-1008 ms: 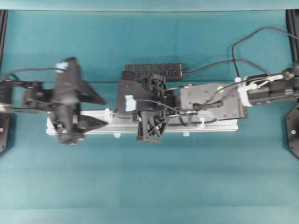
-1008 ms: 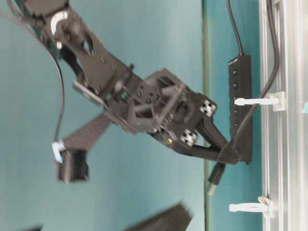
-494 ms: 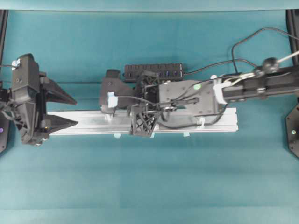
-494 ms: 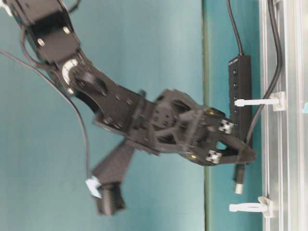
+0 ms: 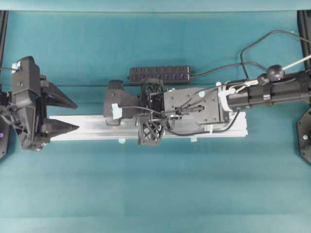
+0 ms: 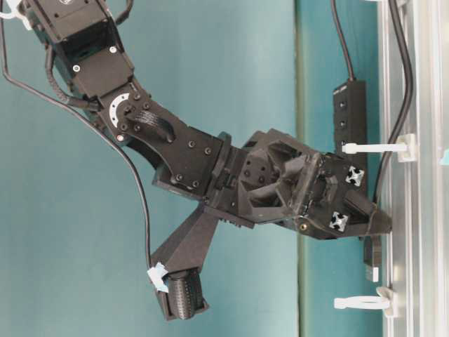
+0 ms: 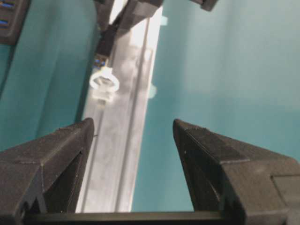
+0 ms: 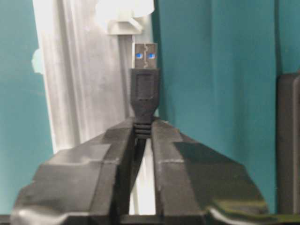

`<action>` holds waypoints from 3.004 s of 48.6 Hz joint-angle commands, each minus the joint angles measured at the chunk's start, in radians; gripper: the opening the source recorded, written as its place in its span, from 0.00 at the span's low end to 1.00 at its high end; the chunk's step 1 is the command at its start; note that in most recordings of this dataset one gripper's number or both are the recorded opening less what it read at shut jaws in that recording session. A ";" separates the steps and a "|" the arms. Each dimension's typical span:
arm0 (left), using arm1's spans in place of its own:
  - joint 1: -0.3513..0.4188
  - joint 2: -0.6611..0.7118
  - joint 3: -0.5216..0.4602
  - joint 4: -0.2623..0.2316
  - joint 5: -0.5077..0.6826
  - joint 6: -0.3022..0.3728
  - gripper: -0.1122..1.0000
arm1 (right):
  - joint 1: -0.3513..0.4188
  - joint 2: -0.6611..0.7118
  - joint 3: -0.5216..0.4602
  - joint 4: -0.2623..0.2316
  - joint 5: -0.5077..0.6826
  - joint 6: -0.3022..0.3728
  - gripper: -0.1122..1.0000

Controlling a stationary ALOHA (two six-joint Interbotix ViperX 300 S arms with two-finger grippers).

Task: Pass the USB cable through three rings with both arms.

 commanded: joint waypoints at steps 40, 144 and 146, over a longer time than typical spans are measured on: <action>0.017 0.005 0.003 0.002 -0.003 -0.002 0.77 | 0.017 -0.035 -0.028 0.005 -0.041 -0.009 0.04; 0.026 0.008 0.008 0.002 -0.009 0.000 0.77 | 0.006 0.046 -0.109 0.006 -0.124 -0.012 0.04; 0.026 0.011 0.008 0.002 -0.009 0.003 0.77 | 0.006 0.048 -0.112 0.006 -0.127 -0.012 0.04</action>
